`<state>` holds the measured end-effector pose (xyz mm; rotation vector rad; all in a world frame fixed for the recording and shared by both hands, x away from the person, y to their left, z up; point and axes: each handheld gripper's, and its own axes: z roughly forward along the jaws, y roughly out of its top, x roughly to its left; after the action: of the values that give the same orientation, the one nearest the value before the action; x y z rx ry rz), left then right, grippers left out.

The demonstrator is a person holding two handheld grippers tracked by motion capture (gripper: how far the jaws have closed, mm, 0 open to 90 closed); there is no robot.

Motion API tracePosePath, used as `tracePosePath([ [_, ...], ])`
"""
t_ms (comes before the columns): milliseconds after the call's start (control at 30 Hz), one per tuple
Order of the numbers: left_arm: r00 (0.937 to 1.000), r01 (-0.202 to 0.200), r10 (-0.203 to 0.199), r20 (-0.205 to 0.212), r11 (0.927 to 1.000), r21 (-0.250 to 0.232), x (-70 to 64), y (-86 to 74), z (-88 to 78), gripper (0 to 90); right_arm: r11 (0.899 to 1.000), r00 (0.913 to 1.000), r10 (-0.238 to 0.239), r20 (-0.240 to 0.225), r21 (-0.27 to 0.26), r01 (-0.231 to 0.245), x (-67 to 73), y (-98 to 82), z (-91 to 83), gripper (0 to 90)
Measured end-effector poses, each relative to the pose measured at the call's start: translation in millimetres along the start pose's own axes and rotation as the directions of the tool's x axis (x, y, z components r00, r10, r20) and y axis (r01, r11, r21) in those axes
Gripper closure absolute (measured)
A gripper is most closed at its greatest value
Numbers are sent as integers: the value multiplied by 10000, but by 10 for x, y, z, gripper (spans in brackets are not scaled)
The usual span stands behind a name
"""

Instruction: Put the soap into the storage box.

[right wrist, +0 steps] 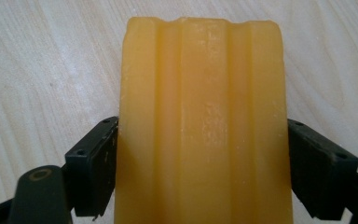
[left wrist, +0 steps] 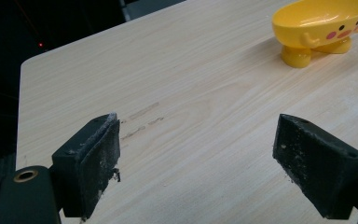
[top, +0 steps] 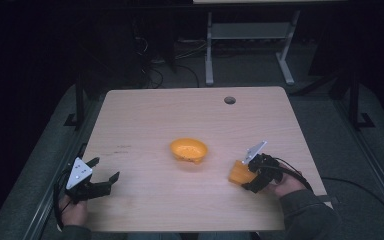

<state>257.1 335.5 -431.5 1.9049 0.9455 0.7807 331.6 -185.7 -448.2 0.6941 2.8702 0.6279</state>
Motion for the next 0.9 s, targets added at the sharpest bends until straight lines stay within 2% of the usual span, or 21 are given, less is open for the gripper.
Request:
tracePosePath([
  [667,9999,99,-99,-31,10000,-12,7,0,-8,139,9999,9999,-141,-39,6,141,-6,-1,5,203],
  [900,10000,51,-51,-67,10000,-73,18,2,-15,139,9994,9997,-122,-207,-321,115,-4,2,-33,204],
])
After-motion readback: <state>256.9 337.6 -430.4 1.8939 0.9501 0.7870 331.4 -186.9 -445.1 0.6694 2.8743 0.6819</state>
